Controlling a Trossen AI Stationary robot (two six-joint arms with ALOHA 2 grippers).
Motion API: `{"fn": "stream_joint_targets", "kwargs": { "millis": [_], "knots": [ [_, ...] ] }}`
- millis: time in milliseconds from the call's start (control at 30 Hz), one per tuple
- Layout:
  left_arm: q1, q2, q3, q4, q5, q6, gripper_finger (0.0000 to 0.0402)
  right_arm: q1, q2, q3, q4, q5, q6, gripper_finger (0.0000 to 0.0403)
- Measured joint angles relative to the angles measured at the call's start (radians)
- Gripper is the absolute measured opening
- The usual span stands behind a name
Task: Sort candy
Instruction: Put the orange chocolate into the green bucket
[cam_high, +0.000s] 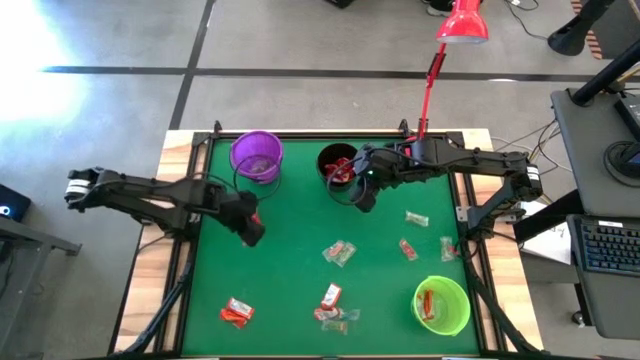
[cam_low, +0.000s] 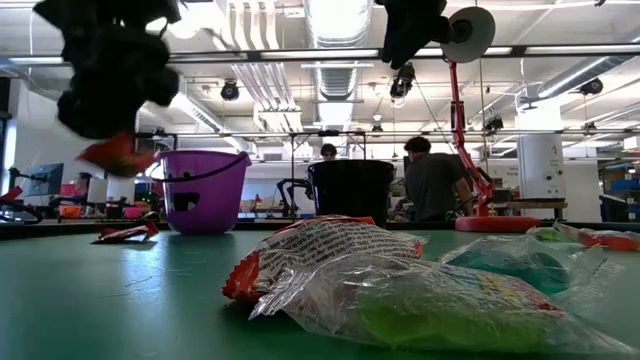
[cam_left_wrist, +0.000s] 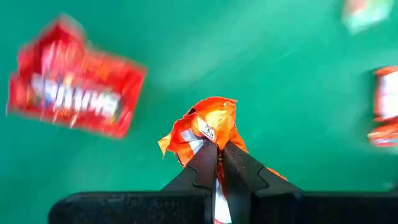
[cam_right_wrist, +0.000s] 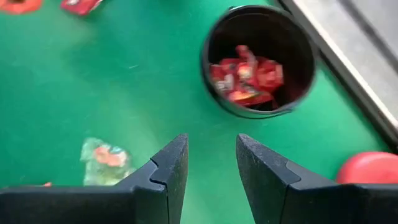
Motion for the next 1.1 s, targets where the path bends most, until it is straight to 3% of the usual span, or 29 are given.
{"fn": "stream_joint_targets", "kwargs": {
  "millis": [267,400,800,967,1100],
  "knots": [
    [0.001,0.006,0.217,0.027,-0.214,0.12,0.0,0.0,0.003,-0.018,0.16,-0.243,-0.135,0.0127],
    [0.001,0.029,0.313,0.03,-0.319,0.178,0.0,0.0,0.003,-0.018,0.278,-0.285,-0.15,0.0128],
    [0.003,0.116,0.445,0.071,-0.557,0.365,0.0,0.0,0.043,-0.018,0.501,-0.246,-0.012,0.0172],
    [0.006,0.156,0.49,0.095,-0.587,0.456,0.0,0.0,0.089,-0.018,0.587,-0.123,0.046,0.0188],
    [0.009,0.18,0.521,0.101,-0.59,0.49,0.0,0.0,0.129,-0.018,0.667,-0.109,0.047,0.0189]
  ]
}}
